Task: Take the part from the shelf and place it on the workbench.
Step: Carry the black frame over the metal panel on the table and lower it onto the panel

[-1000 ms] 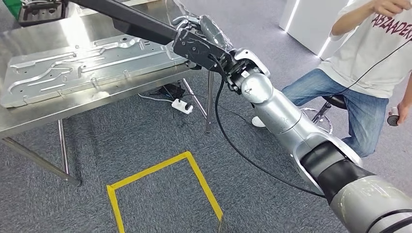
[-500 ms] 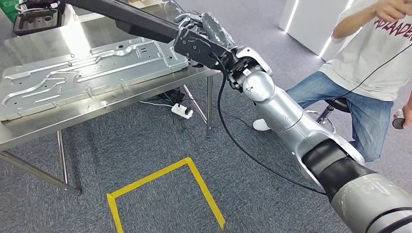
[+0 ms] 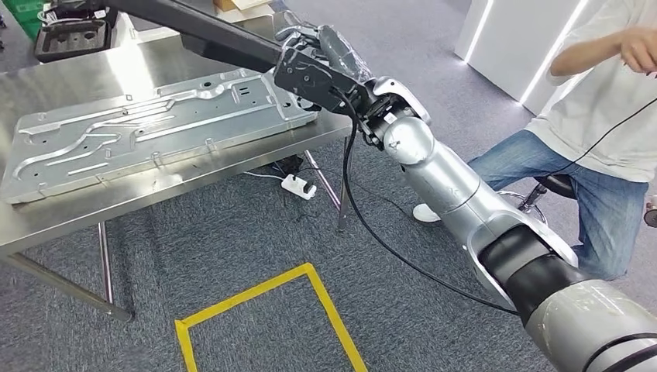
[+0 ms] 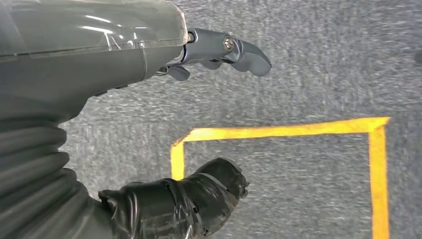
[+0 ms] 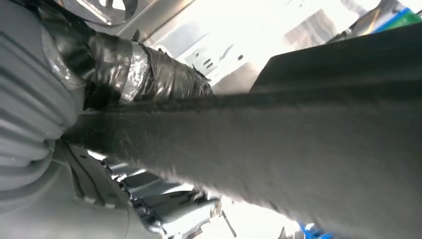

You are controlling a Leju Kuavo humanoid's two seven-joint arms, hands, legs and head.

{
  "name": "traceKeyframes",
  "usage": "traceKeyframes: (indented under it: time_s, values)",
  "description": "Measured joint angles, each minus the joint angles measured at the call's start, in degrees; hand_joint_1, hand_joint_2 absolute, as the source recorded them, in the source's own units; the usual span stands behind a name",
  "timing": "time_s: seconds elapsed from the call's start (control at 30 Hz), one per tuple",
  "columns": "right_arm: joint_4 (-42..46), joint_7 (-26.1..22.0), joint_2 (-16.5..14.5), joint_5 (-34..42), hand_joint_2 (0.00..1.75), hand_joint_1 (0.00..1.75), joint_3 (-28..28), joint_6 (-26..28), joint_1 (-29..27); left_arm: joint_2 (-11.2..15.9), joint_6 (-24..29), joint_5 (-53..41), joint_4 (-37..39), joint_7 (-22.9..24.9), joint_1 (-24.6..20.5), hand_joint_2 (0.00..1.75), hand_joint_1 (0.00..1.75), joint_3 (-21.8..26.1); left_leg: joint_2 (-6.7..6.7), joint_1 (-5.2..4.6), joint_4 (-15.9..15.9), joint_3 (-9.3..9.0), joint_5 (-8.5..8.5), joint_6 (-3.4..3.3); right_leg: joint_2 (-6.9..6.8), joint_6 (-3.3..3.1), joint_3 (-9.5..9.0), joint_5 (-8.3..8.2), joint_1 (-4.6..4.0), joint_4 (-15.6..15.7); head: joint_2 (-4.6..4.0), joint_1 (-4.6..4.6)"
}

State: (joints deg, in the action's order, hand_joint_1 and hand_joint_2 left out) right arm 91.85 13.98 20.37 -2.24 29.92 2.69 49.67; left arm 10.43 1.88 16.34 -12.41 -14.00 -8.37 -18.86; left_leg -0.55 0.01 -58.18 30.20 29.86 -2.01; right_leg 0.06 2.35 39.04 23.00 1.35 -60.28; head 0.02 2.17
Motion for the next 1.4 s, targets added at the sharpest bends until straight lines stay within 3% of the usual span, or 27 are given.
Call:
traceKeyframes:
  time_s: [0.13, 0.17, 0.2, 0.27, 0.33, 0.37, 0.4, 0.47, 0.53, 0.63, 0.7, 0.83, 0.9, 0.97, 1.03, 1.1, 1.2, 1.27, 1.33, 1.37, 1.4]
  values:
    - [-0.3, 0.6, 0.0, -0.8, 1.75, 1.75, 0.0, 0.0, -0.1, 0.1, 0.0, 0.0, 0.0, 0.0, 0.0, 1.75, 0.0, 0.0, 0.13, -0.12, -1.0, -0.57, 0.9, 1.31, 0.19, -1.92, -1.1, 0.62, -0.08, 0.5, 0.0, -0.01]
    - [-0.3, 0.6, 0.0, -0.9, 1.75, 1.75, 0.0, 0.0, 0.0, 0.2, 0.0, 0.0, 0.0, 0.0, -0.1, 1.75, 0.0, 0.0, 0.18, -0.05, -2.4, 0.06, 1.05, 1.52, 0.19, -2.21, -1.61, 0.78, 0.04, 0.6, 0.01, -0.02]
    - [-0.3, 0.6, 0.0, -1.0, 1.75, 1.75, 0.0, 0.0, 0.1, 0.2, 0.0, 0.0, 0.0, 0.0, -0.1, 1.75, 0.0, 0.0, 0.22, 0.05, -4.9, 1.49, 1.39, 1.74, 0.2, -2.43, -2.13, 1.02, 0.13, 0.7, 0.01, -0.05]
    - [-0.3, 0.6, 0.0, -1.0, 1.75, 1.75, 0.0, 0.1, 0.1, 0.2, 0.0, 0.1, 0.0, 0.0, -0.3, 1.75, 0.0, 0.0, 0.29, 0.21, -11.6, 6.14, 3.36, 2.16, 0.21, -2.65, -3.03, 1.73, 0.11, 0.9, 0.01, -0.1]
    - [-0.4, 0.9, 0.0, -1.0, 1.75, 1.75, 0.0, 0.1, 0.0, 0.1, 0.0, 0.1, 0.0, 0.0, -0.1, 1.75, 0.0, 0.0, 0.28, 0.25, -15.4, 10.05, 5.34, 2.31, 0.28, -2.73, -4.04, 2.61, -0.04, 0.9, 0.01, -0.1]
    - [-0.4, 1.2, 0.0, -1.0, 1.75, 1.75, 0.1, 0.0, -0.1, 0.1, 0.0, 0.1, 0.0, 0.0, 0.0, 1.75, 0.0, 0.0, 0.28, 0.22, -14.8, 10.83, 5.1, 2.15, 0.32, -2.74, -4.72, 3.13, -0.18, 0.9, 0.01, -0.1]
    - [-0.6, 1.5, 0.0, -1.1, 1.75, 1.75, 0.1, 0.0, -0.1, 0.1, 0.0, 0.1, 0.0, 0.0, 0.2, 1.75, 0.0, 0.0, 0.28, 0.13, -12.6, 10.8, 3.59, 1.82, 0.34, -2.74, -5.48, 3.66, -0.37, 0.9, 0.01, -0.1]
    - [-0.9, 2.3, 0.0, -1.2, 1.75, 1.75, 0.3, 0.0, 0.0, 0.1, 0.0, 0.2, 0.0, 0.0, 0.3, 1.75, 0.0, 0.0, 0.19, -0.29, -5.8, 9.51, -2.38, 0.73, 0.32, -2.7, -6.98, 4.72, -0.69, 0.9, 0.01, -0.08]
    - [-1.6, 3.3, -0.1, -1.7, 1.75, 1.75, 0.6, 0.1, 0.6, 0.4, 0.0, 0.2, 0.0, 0.0, 0.4, 1.75, 0.0, 0.0, 0.0, -0.88, -1.7, 8.36, -5.8, -0.28, 0.48, -2.31, -7.87, 5.42, -0.81, 1.2, 0.0, -0.08]
    - [-2.7, 5.2, -0.2, -2.5, 1.75, 1.75, 1.2, 0.1, 1.0, 0.6, 0.0, 0.3, 0.0, 0.0, 0.5, 1.75, 0.0, 0.0, -0.2, -1.15, 0.0, 6.6, -6.27, -1.21, 0.62, -1.37, -8.5, 5.35, -0.78, 0.5, 0.0, 0.02]
    - [-3.4, 6.0, -0.3, -3.5, 1.75, 1.75, 1.4, 0.1, 1.4, 0.6, 0.0, 0.4, 0.0, 0.0, 0.4, 1.75, 0.0, 0.0, -0.2, -1.01, 0.7, 5.26, -6.4, -1.52, 0.42, -1.0, -7.6, 6.22, -0.75, -1.9, -0.01, 0.09]
    - [-5.8, 7.2, -0.3, -10.4, 1.75, 1.75, 2.0, 0.3, 2.2, 0.6, -0.1, 0.2, 0.0, 0.1, 0.3, 1.75, 0.0, 0.0, -0.19, -0.96, 0.7, 4.56, -5.64, -1.91, 0.24, -0.33, 0.15, 10.71, -0.74, -12.9, 0.01, 0.25]
    - [-7.2, 7.5, -0.2, -14.7, 1.75, 1.75, 2.3, 0.1, 1.9, 0.5, -0.1, 0.1, 0.0, 0.2, 0.4, 1.75, 0.0, 0.0, -0.27, -0.87, 0.5, 4.05, -4.92, -1.81, 0.2, -0.13, 1.56, 9.19, -0.57, -12.1, 0.01, 0.27]
    - [-8.6, 7.5, 0.0, -18.8, 1.75, 1.75, 2.6, -0.8, 1.7, 0.5, -0.1, -0.3, 0.0, 0.5, 0.4, 1.75, 0.0, 0.0, -0.39, -0.73, -0.1, 3.5, -3.85, -1.43, 0.15, -0.14, 0.06, 4.09, -0.37, -5.5, 0.01, 0.26]
    - [-10.1, 7.2, 0.1, -22.4, 1.75, 1.75, 2.8, -3.0, 1.8, 0.4, -0.2, -0.7, 0.0, 0.7, 0.2, 1.75, 0.0, 0.0, -0.45, -0.75, -0.7, 3.31, -2.91, -0.86, 0.13, -0.54, -1.22, 1.34, -0.52, -0.1, 0.0, 0.17]
    - [-11.7, 6.4, 0.3, -24.7, 1.75, 1.75, 3.0, -5.8, 1.8, 0.4, -0.2, -1.0, 0.0, 1.0, 0.0, 1.75, 0.0, 0.0, -0.43, -0.87, -0.8, 3.21, -2.6, -0.34, 0.19, -1.29, -1.38, 1.39, -0.75, 0.9, 0.0, 0.11]
    - [-13.9, 5.4, 0.7, -26.2, 1.75, 1.75, 3.4, -9.1, 1.5, 0.6, -0.2, -1.2, 0.0, 1.2, -0.2, 1.75, 0.0, 0.0, -0.28, -0.8, -2.5, 3.76, -1.92, 0.5, 0.28, -2.32, -2.43, 1.28, -0.4, 1.1, 0.01, 0.1]
    - [-15.3, 5.0, 0.9, -26.4, 1.75, 1.75, 3.7, -9.9, 1.4, 0.6, -0.2, -1.2, 0.0, 1.2, -0.4, 1.75, 0.0, 0.0, 0.0, -0.45, -8.1, 7.0, -0.44, 1.26, 0.25, -2.69, -3.25, 1.79, -0.21, 1.3, 0.01, 0.05]
    - [-16.5, 4.9, 1.1, -26.7, 1.75, 1.75, 3.8, -10.2, 1.2, 0.6, -0.2, -1.1, 0.0, 1.2, -0.4, 1.75, 0.0, 0.0, 0.19, -0.04, -14.6, 11.63, 1.57, 1.83, 0.22, -2.79, -4.12, 2.59, -0.15, 1.3, 0.01, 0.05]
    - [-17.0, 4.9, 1.1, -26.7, 1.75, 1.75, 3.9, -10.3, 1.0, 0.6, -0.2, -1.1, 0.0, 1.2, -0.3, 1.75, 0.0, 0.0, 0.23, 0.1, -16.0, 13.22, 1.87, 1.98, 0.25, -2.77, -4.68, 3.07, -0.14, 1.3, 0.01, 0.05]
    - [-17.6, 4.9, 1.1, -26.7, 1.75, 1.75, 4.0, -10.4, 0.9, 0.6, -0.2, -1.1, 0.0, 1.2, -0.2, 1.75, 0.0, 0.0, 0.25, 0.18, -15.4, 13.85, 1.21, 2.0, 0.29, -2.71, -5.33, 3.58, -0.13, 1.3, 0.01, 0.05]
